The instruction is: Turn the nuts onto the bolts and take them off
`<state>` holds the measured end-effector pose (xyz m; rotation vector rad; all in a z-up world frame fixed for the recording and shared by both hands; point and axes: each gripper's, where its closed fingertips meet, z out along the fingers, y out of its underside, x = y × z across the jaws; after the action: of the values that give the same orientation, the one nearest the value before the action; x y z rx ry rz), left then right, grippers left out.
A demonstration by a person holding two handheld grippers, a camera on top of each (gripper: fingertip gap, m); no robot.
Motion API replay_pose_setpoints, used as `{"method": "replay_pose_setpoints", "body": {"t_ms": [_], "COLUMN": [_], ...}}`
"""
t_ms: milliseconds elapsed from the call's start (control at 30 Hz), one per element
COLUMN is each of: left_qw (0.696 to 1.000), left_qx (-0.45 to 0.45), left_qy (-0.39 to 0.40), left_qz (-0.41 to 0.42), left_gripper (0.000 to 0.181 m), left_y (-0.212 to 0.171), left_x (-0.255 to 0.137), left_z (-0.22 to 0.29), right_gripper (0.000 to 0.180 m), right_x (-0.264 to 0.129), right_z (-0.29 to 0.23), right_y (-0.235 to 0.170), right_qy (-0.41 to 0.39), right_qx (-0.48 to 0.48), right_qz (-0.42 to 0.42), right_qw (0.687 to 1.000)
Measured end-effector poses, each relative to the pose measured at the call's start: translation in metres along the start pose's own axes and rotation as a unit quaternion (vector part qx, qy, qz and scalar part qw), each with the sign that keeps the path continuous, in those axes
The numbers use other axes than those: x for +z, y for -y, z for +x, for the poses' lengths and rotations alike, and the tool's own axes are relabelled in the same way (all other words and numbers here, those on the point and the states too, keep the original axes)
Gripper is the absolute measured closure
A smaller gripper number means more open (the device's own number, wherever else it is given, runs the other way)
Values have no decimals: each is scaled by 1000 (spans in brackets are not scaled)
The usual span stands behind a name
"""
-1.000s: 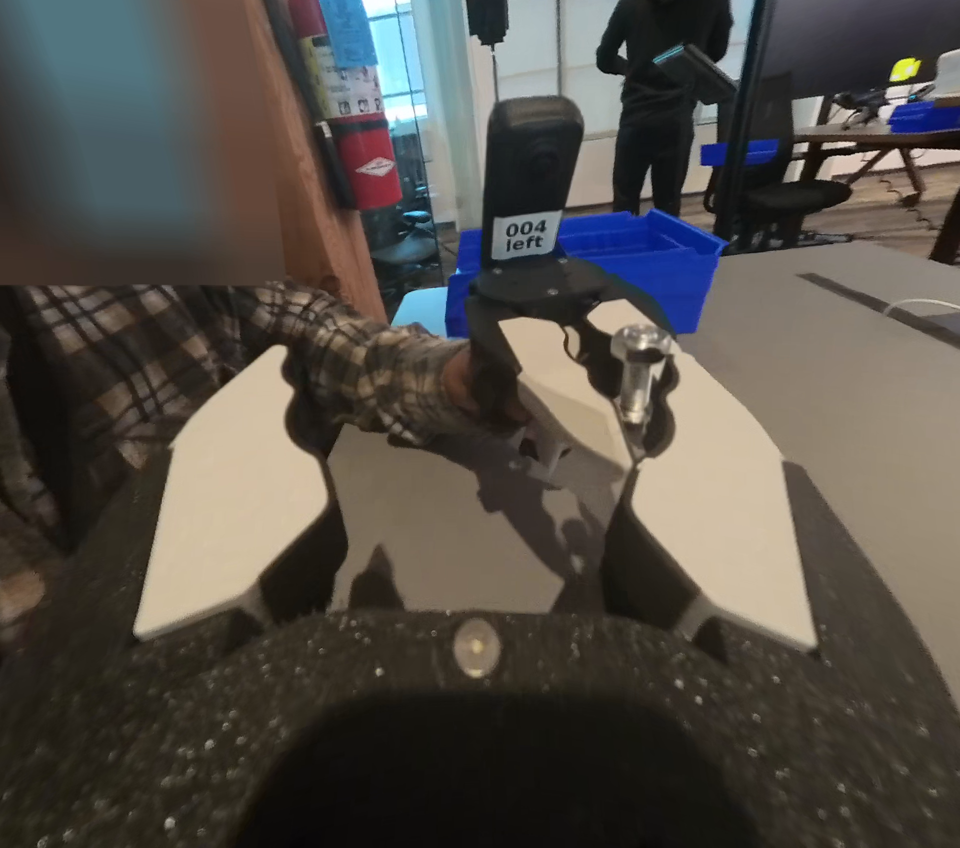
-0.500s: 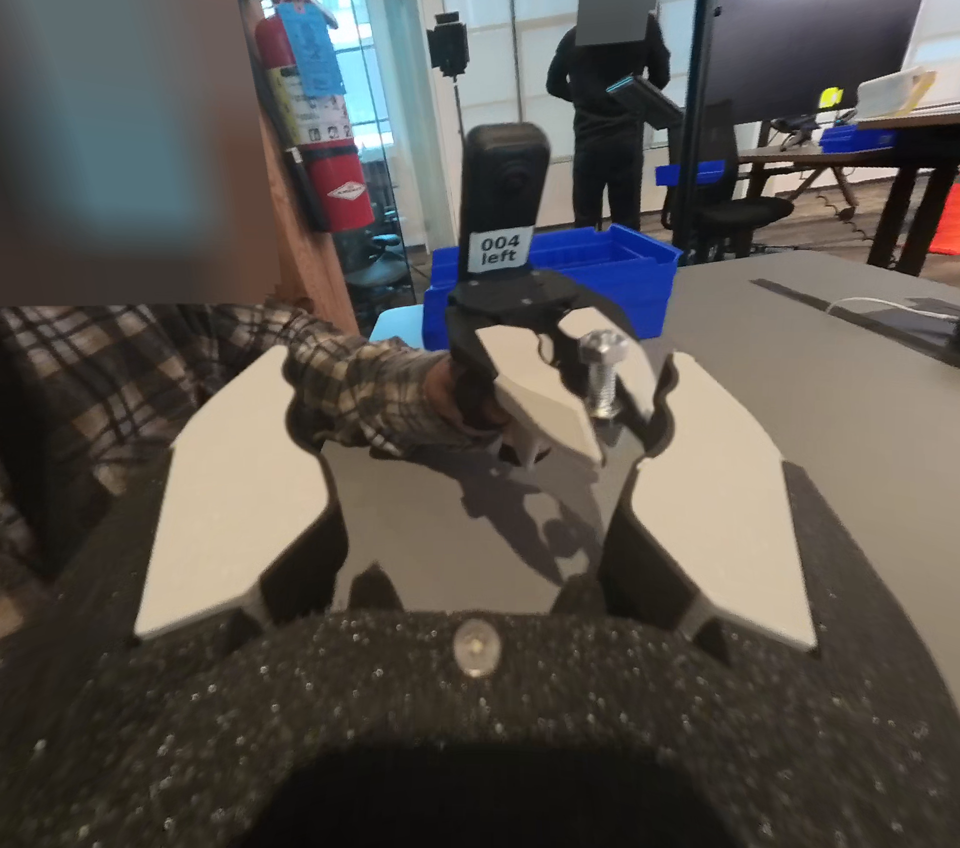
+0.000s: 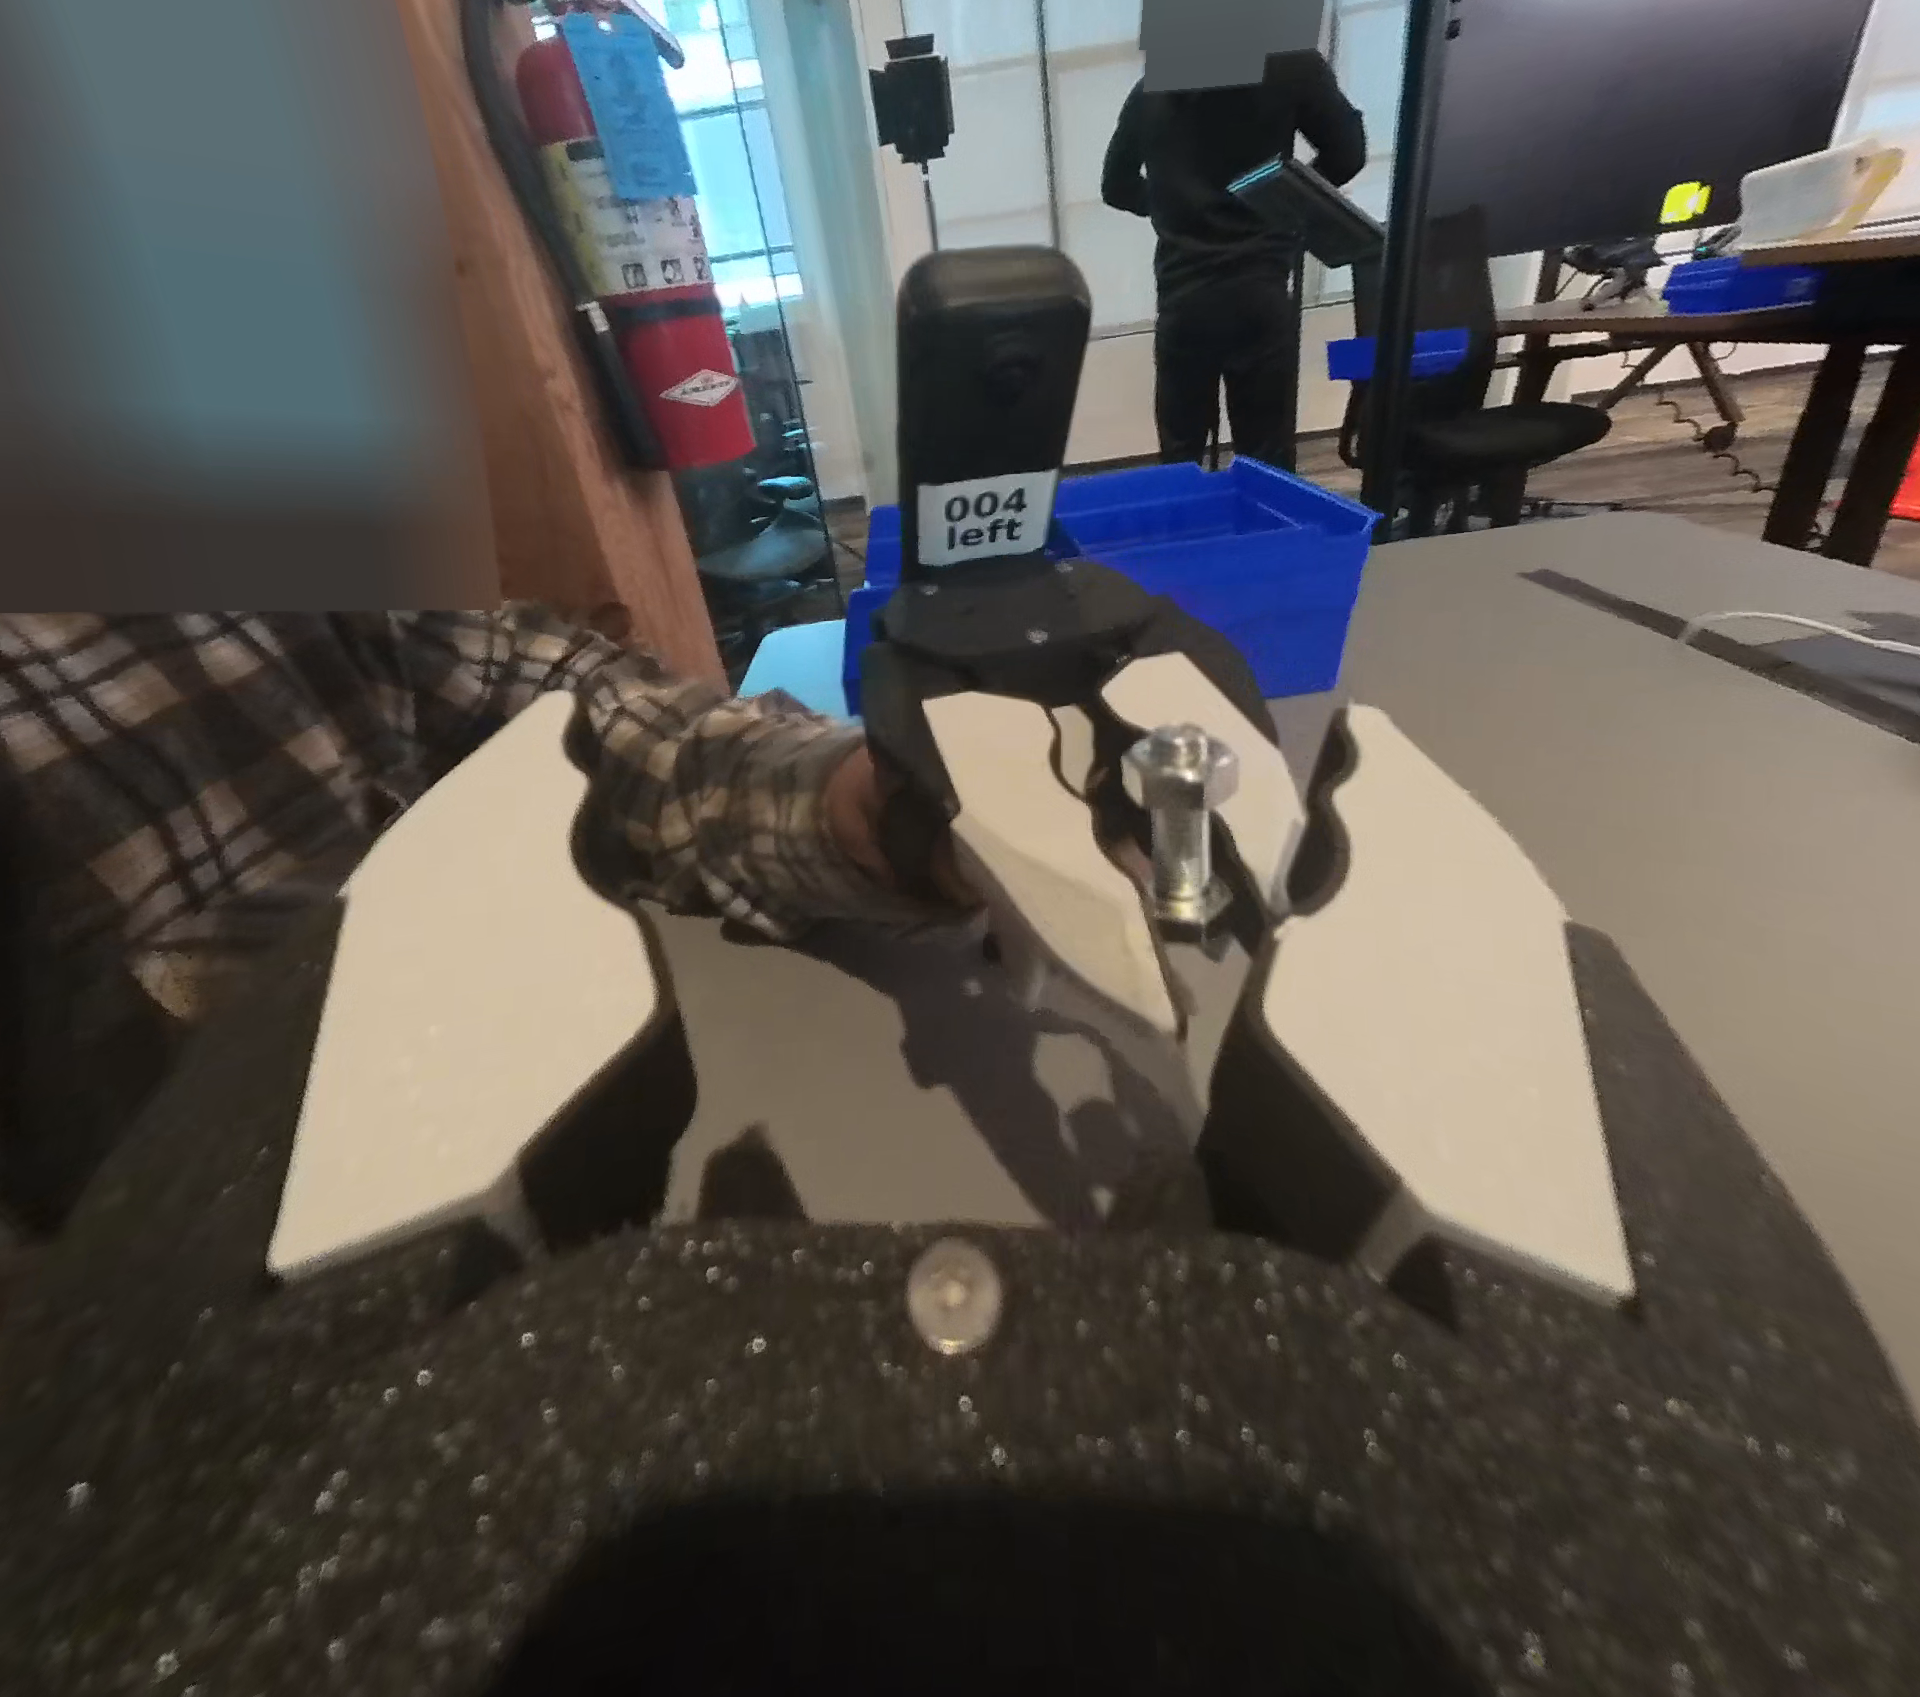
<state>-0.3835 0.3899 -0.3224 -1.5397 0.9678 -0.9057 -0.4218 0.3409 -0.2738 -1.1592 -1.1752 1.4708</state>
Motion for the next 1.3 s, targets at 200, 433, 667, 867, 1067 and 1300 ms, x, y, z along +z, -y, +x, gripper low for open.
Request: {"method": "replay_pose_setpoints", "body": {"t_ms": [200,433,667,867,1067,1300], "left_qw": [1000,1000,999,999,999,998], "left_qx": [-17,-9,-28,-18,-29,-31], "left_qy": [24,7,7,4,-4,4], "left_qz": [-6,-27,-37,-39,-43,-49], "left_gripper": [163,163,163,163,162,163], "left_y": [-2,-9,-14,-12,-15,-18], "left_x": [-5,4,1,4,3,3], "left_z": [-13,-2,-10,-3,-5,-6], "right_gripper": [57,57,56,53,58,55], "right_x": [-7,4,-13,2,-13,-9], "right_z": [-9,1,1,-3,3,-5], "right_y": [-13,-12,-15,-22,-17,-23], "right_qy": [-2,10,-24,13,-14,-2], "right_qx": [-7,6,-6,15,14,3], "right_qz": [-28,-28,-35,-43,-26,-45], "right_qw": [1000,1000,999,999,999,999]}}
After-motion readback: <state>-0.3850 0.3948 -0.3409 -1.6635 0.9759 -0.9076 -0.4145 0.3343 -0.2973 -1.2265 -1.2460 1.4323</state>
